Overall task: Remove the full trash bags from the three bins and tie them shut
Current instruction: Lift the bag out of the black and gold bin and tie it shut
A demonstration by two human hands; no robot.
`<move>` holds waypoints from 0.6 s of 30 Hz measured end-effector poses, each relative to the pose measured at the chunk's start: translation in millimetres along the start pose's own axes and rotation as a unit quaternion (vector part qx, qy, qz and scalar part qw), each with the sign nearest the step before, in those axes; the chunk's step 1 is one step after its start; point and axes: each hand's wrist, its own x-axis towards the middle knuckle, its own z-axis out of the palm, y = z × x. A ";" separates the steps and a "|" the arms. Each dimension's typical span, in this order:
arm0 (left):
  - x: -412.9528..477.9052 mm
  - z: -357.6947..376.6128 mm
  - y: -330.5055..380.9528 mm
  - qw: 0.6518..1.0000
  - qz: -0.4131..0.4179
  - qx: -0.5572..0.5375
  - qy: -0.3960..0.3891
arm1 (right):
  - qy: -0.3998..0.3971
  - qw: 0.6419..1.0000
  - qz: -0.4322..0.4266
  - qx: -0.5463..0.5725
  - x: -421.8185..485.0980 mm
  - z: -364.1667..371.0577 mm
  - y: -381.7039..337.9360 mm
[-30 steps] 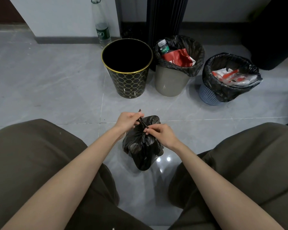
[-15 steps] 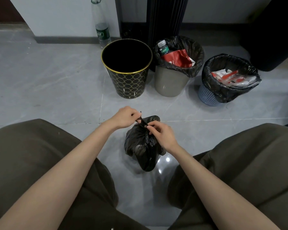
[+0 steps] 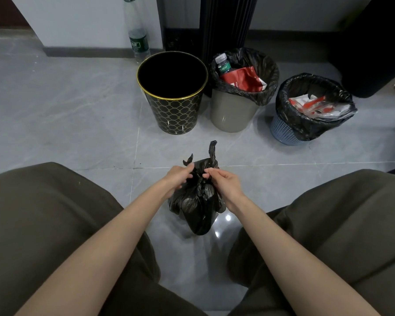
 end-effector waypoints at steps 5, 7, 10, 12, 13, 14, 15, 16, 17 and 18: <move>7.3 12.6 -4.9 0.997 0.018 -0.071 -0.011 | -0.012 0.998 0.004 0.063 -3.8 1.5 -4.6; 11.9 12.2 -6.5 0.993 0.039 -0.112 -0.001 | -0.019 0.997 0.001 0.072 -3.3 1.9 -5.4; 10.8 11.4 -8.9 0.986 0.076 -0.144 0.037 | -0.014 0.998 -0.003 0.057 -0.5 1.0 -3.4; 8.6 10.1 -12.6 0.982 0.114 -0.139 0.058 | 0.009 1.000 -0.014 0.009 4.0 0.3 -0.5; 7.3 8.8 -14.0 0.980 0.135 -0.130 0.068 | 0.022 0.999 -0.025 -0.025 6.7 0.7 0.2; 5.8 6.3 -15.0 0.978 0.157 -0.114 0.077 | 0.030 0.997 -0.038 -0.064 8.9 1.4 -0.5; 3.6 3.3 -14.6 0.975 0.182 -0.094 0.082 | 0.034 0.992 -0.053 -0.109 10.9 2.7 -2.3; 1.1 -0.2 -13.2 0.972 0.208 -0.071 0.082 | 0.035 0.984 -0.071 -0.160 12.6 4.4 -4.5; -0.4 -3.7 -11.3 0.969 0.230 -0.048 0.077 | 0.034 0.972 -0.092 -0.213 13.2 5.6 -6.8; -2.8 -7.1 -8.6 0.966 0.249 -0.025 0.067 | 0.031 0.958 -0.113 -0.263 13.1 6.2 -9.1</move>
